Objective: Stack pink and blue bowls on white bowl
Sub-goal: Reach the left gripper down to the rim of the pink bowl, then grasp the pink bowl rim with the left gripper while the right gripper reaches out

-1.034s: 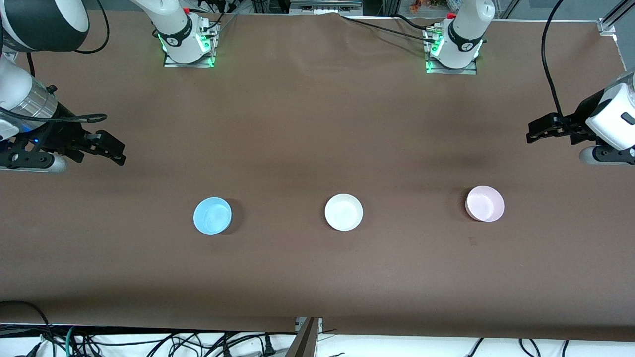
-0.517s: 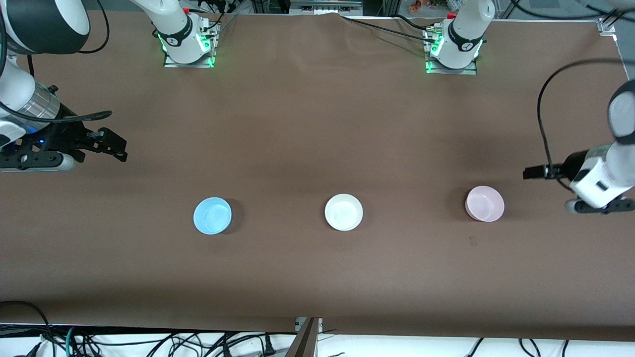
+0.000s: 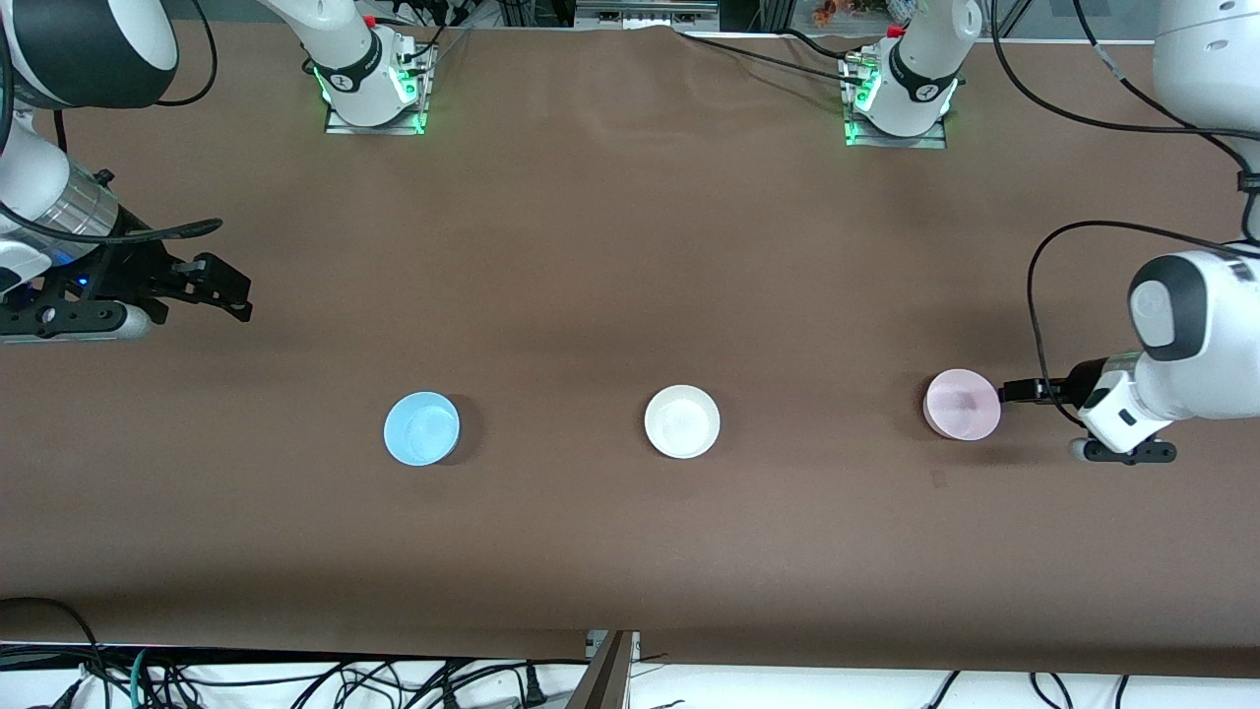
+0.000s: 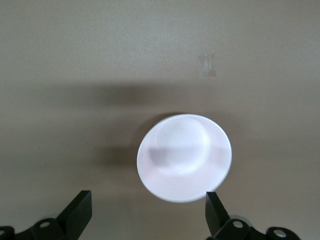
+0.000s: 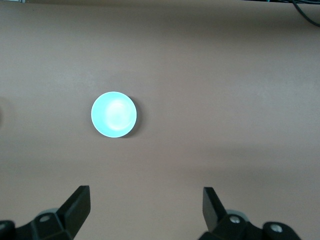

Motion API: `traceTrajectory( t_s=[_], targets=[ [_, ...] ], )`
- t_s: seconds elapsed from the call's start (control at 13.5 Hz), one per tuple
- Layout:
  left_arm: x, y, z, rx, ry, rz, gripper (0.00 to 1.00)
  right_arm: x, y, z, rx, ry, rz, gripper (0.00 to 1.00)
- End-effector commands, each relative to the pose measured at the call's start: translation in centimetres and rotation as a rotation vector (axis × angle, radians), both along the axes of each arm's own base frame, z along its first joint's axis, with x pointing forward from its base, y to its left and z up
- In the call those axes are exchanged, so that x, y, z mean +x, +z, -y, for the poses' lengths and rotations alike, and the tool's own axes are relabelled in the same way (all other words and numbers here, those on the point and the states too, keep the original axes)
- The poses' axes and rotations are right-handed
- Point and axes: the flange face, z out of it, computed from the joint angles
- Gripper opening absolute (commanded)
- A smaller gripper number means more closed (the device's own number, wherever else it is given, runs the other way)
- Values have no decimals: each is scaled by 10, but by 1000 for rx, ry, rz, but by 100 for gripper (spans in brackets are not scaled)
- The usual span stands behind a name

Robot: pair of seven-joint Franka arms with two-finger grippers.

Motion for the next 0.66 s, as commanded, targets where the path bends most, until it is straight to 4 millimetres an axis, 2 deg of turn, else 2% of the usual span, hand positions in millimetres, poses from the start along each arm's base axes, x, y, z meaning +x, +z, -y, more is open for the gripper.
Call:
traceTrajectory(
  t_s=[0.0, 0.37, 0.59],
  targets=[
    [-9, -24, -4, -5, -33, 65, 99, 0, 2, -3, 17, 15, 10, 99],
    [-7, -64, -6, -52, -46, 100, 88, 3, -8, -7, 15, 9, -8, 99],
    [-8, -65, -8, -52, -70, 101, 74, 8, -15, -2, 15, 13, -2, 99]
  ],
)
